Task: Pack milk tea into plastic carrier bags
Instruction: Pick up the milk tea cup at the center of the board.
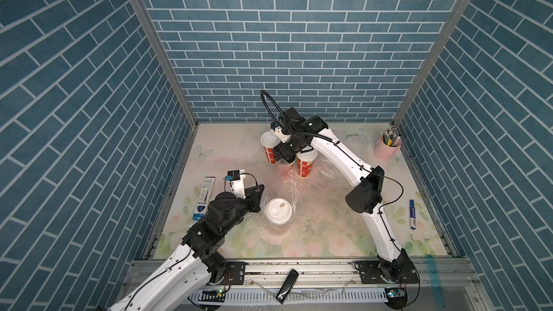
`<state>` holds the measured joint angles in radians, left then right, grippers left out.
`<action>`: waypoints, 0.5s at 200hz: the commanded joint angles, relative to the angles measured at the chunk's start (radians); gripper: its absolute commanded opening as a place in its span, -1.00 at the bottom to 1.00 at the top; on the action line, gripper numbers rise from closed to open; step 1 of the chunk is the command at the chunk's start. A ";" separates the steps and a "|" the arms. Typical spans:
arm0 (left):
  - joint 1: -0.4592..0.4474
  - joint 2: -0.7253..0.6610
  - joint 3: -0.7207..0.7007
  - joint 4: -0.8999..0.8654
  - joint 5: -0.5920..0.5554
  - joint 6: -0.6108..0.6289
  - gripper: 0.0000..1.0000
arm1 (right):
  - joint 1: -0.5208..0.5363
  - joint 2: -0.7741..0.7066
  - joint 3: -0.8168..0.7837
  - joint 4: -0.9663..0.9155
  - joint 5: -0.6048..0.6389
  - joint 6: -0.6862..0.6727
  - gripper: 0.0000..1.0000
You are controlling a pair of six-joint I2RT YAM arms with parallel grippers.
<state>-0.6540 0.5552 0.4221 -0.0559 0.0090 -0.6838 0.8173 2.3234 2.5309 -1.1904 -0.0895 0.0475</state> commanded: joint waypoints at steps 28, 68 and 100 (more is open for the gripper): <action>0.003 -0.015 0.000 -0.017 -0.012 0.007 -1.00 | 0.006 -0.002 0.026 -0.027 0.049 -0.005 0.63; 0.003 -0.021 0.000 -0.017 -0.015 0.007 -1.00 | 0.008 -0.023 0.023 -0.009 0.049 -0.004 0.55; 0.004 -0.023 -0.002 -0.016 -0.017 0.010 -1.00 | 0.008 -0.050 0.024 0.001 0.045 -0.004 0.52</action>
<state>-0.6540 0.5423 0.4221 -0.0566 0.0006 -0.6842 0.8181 2.3234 2.5309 -1.1893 -0.0532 0.0475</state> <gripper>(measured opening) 0.043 0.766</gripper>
